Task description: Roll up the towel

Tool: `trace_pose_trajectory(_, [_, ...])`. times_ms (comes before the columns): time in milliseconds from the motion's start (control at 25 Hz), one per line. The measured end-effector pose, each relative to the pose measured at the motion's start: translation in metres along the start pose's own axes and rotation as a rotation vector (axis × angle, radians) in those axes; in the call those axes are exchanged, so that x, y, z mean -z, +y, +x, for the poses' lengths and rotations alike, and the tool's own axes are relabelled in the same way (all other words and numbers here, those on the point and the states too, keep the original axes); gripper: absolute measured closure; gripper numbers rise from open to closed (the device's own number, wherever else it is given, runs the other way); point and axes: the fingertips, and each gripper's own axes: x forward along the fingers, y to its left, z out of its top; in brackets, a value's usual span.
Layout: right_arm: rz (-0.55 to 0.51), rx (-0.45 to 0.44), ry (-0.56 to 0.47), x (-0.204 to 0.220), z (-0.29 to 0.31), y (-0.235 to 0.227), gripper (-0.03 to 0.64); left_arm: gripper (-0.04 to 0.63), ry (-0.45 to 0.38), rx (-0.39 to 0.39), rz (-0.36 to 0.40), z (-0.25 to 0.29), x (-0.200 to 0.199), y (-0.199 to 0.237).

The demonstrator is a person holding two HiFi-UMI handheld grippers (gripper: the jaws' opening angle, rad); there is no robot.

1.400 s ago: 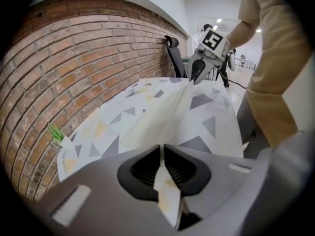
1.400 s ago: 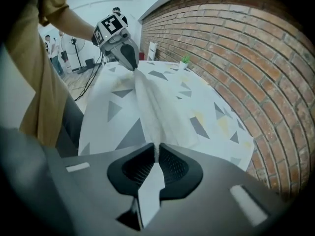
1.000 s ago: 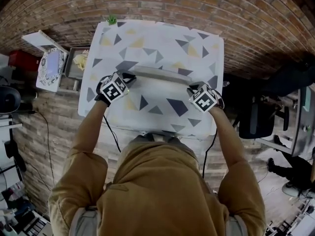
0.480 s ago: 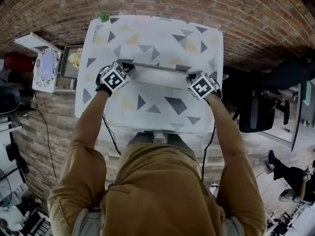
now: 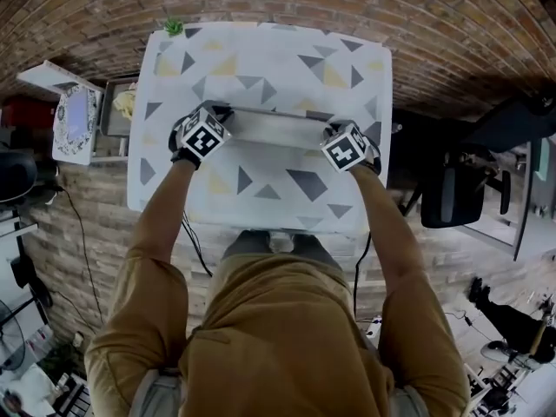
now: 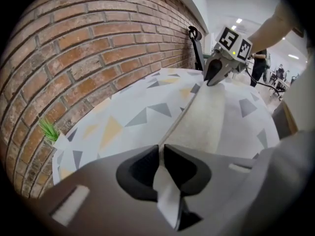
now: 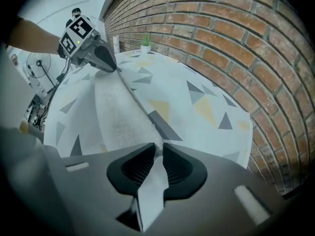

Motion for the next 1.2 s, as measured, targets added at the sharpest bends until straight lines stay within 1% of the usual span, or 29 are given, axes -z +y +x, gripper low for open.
trace_pose_trajectory(120, [0.033, 0.043, -0.024, 0.0, 0.003, -0.001, 0.578, 0.506, 0.002, -0.018, -0.002, 0.004, 0.002, 0.0])
trace_pose_trajectory(280, [0.047, 0.119, -0.059, -0.002, 0.0, -0.006, 0.578, 0.506, -0.013, -0.065, 0.005, 0.007, 0.003, 0.001])
trace_pose_trajectory(400, [0.041, 0.136, -0.079, -0.005, -0.002, -0.006, 0.575, 0.506, -0.029, -0.067, -0.038, 0.007, 0.004, 0.002])
trace_pose_trajectory(440, [0.036, 0.141, -0.084, -0.005, -0.001, -0.007, 0.565, 0.506, -0.031, -0.066, -0.049, 0.007, 0.004, 0.002])
trace_pose_trajectory(520, [0.023, 0.153, -0.09, -0.005, -0.001, -0.008, 0.56, 0.506, -0.027, -0.07, -0.056, 0.008, 0.004, 0.003])
trace_pose_trajectory(640, [0.013, 0.174, -0.088, -0.01, -0.006, -0.01, 0.531, 0.505, -0.029, -0.093, -0.072, 0.007, 0.004, 0.003])
trace_pose_trajectory(720, [0.03, 0.205, -0.119, -0.012, -0.013, -0.015, 0.487, 0.495, -0.051, -0.13, -0.09, 0.002, 0.003, 0.007])
trace_pose_trajectory(880, [0.069, 0.267, -0.2, -0.01, -0.033, -0.025, 0.485, 0.494, -0.125, -0.229, -0.143, -0.023, 0.001, 0.021])
trace_pose_trajectory(960, [0.081, 0.279, -0.218, -0.004, -0.042, -0.025, 0.485, 0.494, -0.151, -0.247, -0.172, -0.032, 0.002, 0.021])
trace_pose_trajectory(1120, [0.093, 0.286, -0.234, 0.01, -0.054, -0.017, 0.485, 0.494, -0.192, -0.265, -0.201, -0.049, 0.005, 0.013])
trace_pose_trajectory(1200, [0.1, 0.284, -0.253, 0.014, -0.061, -0.012, 0.485, 0.494, -0.221, -0.271, -0.239, -0.061, 0.005, 0.006])
